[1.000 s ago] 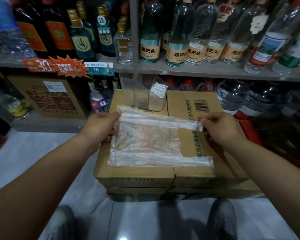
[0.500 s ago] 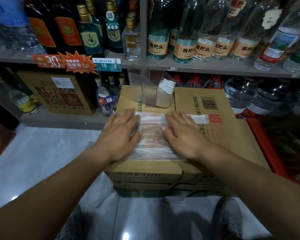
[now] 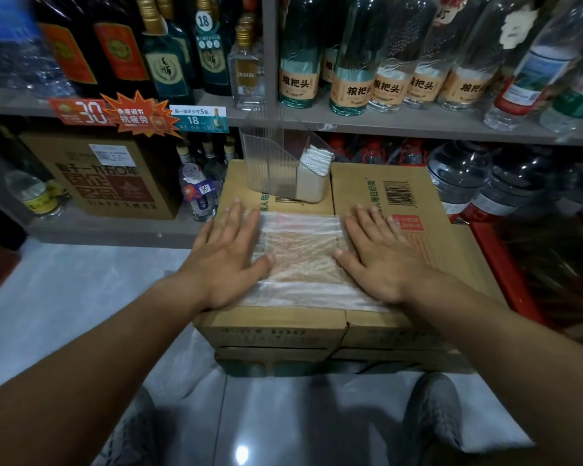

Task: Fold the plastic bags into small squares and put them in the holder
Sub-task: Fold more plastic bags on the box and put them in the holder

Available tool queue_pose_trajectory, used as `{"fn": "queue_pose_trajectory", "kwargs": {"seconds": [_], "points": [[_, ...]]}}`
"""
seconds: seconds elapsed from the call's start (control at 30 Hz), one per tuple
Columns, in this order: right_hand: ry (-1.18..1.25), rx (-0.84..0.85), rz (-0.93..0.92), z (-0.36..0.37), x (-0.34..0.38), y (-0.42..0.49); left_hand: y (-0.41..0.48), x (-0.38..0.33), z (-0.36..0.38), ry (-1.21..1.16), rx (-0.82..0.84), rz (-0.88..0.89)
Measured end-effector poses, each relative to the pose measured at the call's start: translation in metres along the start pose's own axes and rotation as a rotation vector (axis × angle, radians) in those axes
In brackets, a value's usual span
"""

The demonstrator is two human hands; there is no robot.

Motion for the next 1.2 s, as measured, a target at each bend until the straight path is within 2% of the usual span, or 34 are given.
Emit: {"fn": "queue_pose_trajectory", "kwargs": {"seconds": [0.1, 0.3, 0.43, 0.5, 0.6, 0.83, 1.0, 1.2], "points": [[0.077, -0.113, -0.02, -0.021, 0.011, -0.007, -0.01, -0.001, -0.014, -0.178, -0.058, 0.033], [0.083, -0.214, -0.222, -0.021, 0.077, -0.033, -0.042, -0.023, -0.019, -0.034, -0.121, 0.213], [0.089, -0.395, -0.364, -0.026, 0.097, -0.048, -0.061, -0.025, -0.02, -0.067, -0.197, 0.25], [0.175, -0.371, -0.412, -0.022, 0.099, -0.051, -0.066, -0.03, -0.025, -0.077, -0.21, 0.288], [0.183, -0.277, -0.415, -0.007, 0.094, -0.05, -0.067, -0.03, -0.021, -0.085, -0.139, 0.328], [0.17, -0.304, -0.392, -0.008, 0.091, -0.049, -0.067, -0.025, -0.02, -0.187, -0.13, 0.291], [0.252, -0.3, -0.36, -0.01, 0.085, -0.047, -0.067, -0.023, -0.023, -0.223, -0.13, 0.298], [0.107, -0.295, -0.418, -0.011, 0.091, -0.051, -0.062, -0.018, -0.028, -0.284, -0.16, 0.275]]}}
Point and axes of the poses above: each hand's wrist, its own y-axis towards the middle knuckle, its own z-axis out of the palm, x = y × z, the point moved 9 cm from there along y, towards the middle knuckle, and after that the axes turned 4 degrees about -z, right-handed, at the moved point
